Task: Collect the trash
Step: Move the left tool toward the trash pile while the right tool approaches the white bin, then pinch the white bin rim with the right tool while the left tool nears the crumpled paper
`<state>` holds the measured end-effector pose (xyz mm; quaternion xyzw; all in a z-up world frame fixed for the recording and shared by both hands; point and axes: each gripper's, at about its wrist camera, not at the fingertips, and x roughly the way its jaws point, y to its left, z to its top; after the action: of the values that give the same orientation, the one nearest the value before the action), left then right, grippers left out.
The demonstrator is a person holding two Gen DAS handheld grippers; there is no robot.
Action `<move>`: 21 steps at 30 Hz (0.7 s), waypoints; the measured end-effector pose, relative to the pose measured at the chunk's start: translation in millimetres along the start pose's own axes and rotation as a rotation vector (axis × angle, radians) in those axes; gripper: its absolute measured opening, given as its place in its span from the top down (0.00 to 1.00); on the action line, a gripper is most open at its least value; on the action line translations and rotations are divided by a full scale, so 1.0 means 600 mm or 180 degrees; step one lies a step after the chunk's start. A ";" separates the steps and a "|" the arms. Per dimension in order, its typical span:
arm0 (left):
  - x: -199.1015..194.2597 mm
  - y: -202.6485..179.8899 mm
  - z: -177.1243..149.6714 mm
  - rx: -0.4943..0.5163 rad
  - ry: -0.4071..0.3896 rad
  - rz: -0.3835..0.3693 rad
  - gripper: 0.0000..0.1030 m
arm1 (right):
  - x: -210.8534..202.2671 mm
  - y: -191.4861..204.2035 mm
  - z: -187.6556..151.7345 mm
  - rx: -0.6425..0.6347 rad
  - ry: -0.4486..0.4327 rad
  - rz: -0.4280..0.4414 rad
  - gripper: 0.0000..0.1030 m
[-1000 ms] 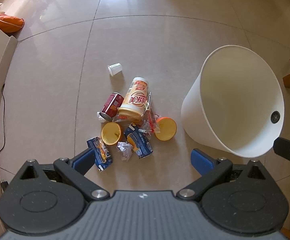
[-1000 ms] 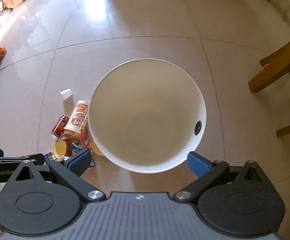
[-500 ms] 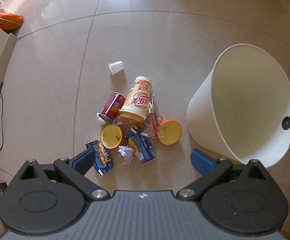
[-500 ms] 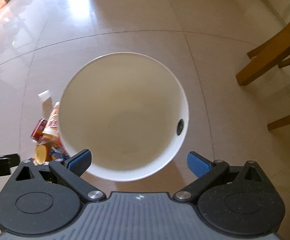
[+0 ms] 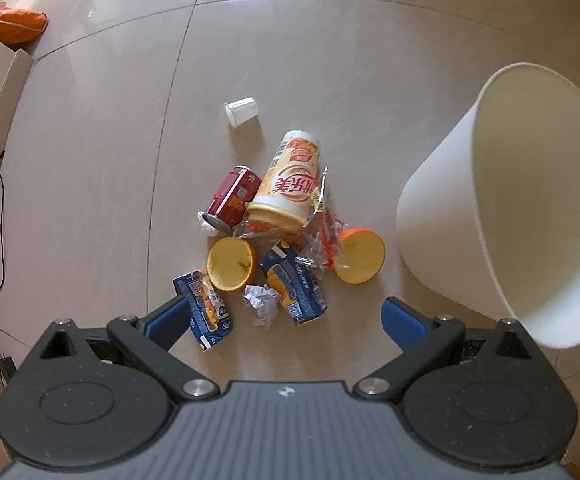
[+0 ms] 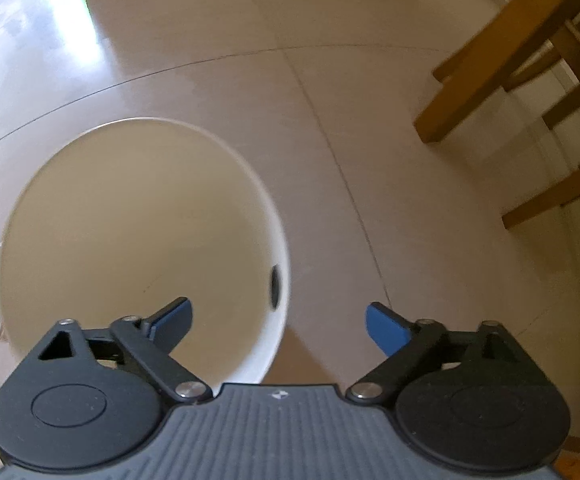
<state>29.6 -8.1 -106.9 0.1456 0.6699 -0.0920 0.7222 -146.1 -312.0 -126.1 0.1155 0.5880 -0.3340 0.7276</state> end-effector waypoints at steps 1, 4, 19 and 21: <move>0.006 0.002 0.000 -0.0005 0.0007 0.0008 0.02 | 0.010 -0.003 0.002 0.0028 0.0000 -0.0007 0.13; 0.020 0.005 -0.001 -0.0012 0.0030 0.0027 0.02 | 0.044 -0.009 0.007 0.0054 0.0039 -0.0033 0.20; 0.062 0.005 -0.008 -0.0065 0.0213 -0.0008 0.02 | 0.098 -0.025 0.038 0.0021 0.0331 0.0230 0.78; 0.061 0.006 -0.005 -0.0073 0.0206 0.0000 0.02 | 0.098 -0.017 0.043 -0.0067 0.0362 0.0282 0.89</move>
<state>31.0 -1.4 -143.4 0.1401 0.6939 -0.0796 0.7018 -127.0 -354.7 -171.1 0.1525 0.6261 -0.2882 0.7083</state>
